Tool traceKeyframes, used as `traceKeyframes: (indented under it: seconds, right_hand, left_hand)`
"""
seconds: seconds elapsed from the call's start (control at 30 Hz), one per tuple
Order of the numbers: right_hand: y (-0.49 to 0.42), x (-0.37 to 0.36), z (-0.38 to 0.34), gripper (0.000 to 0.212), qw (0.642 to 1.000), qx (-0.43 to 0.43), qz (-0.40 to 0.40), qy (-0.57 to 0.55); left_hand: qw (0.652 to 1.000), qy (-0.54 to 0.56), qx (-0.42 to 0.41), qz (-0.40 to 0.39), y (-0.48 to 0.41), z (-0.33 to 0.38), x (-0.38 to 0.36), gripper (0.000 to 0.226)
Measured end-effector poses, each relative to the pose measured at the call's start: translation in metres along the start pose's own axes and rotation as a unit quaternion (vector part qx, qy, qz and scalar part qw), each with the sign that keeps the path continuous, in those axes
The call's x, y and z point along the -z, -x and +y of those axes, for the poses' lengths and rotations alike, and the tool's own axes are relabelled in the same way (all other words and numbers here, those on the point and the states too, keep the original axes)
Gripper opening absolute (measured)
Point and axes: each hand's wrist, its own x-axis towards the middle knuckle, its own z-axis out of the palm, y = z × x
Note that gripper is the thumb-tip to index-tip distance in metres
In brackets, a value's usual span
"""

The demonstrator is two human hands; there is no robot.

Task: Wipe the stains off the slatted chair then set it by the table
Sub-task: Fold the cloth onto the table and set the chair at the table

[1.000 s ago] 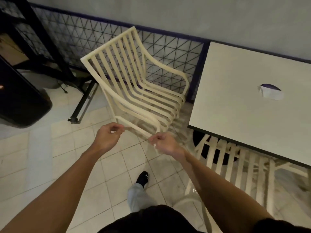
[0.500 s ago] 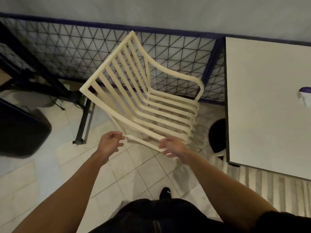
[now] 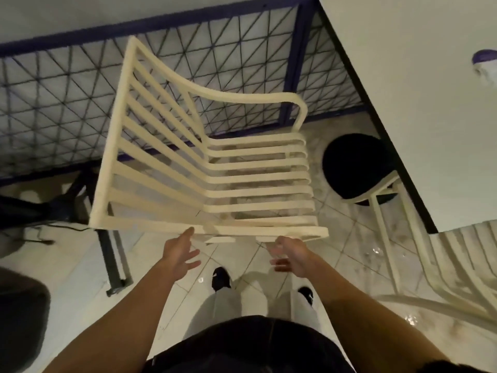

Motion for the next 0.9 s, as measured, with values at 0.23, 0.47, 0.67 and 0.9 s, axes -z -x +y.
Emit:
traceKeyframes:
  seconds: [0.23, 0.47, 0.67, 0.9]
  right_hand:
    - [-0.034, -0.034, 0.003, 0.021, 0.979, -0.037, 0.043, -0.196]
    - [-0.075, -0.037, -0.006, 0.024, 0.943, -0.022, 0.104, -0.316]
    - [-0.080, -0.036, -0.009, 0.027, 0.922, -0.012, 0.131, -0.363]
    - [-0.077, 0.022, -0.042, 0.026, 0.920, 0.037, 0.151, -0.360]
  left_hand:
    - [0.995, 0.097, 0.010, 0.014, -0.046, 0.016, 0.012, 0.043]
    - [0.994, 0.090, -0.034, 0.053, -0.057, 0.012, -0.008, 0.018]
    - [0.994, 0.079, -0.041, 0.060, -0.058, 0.012, -0.017, 0.018]
    - [0.998, 0.052, -0.028, 0.004, -0.047, -0.003, -0.068, 0.016]
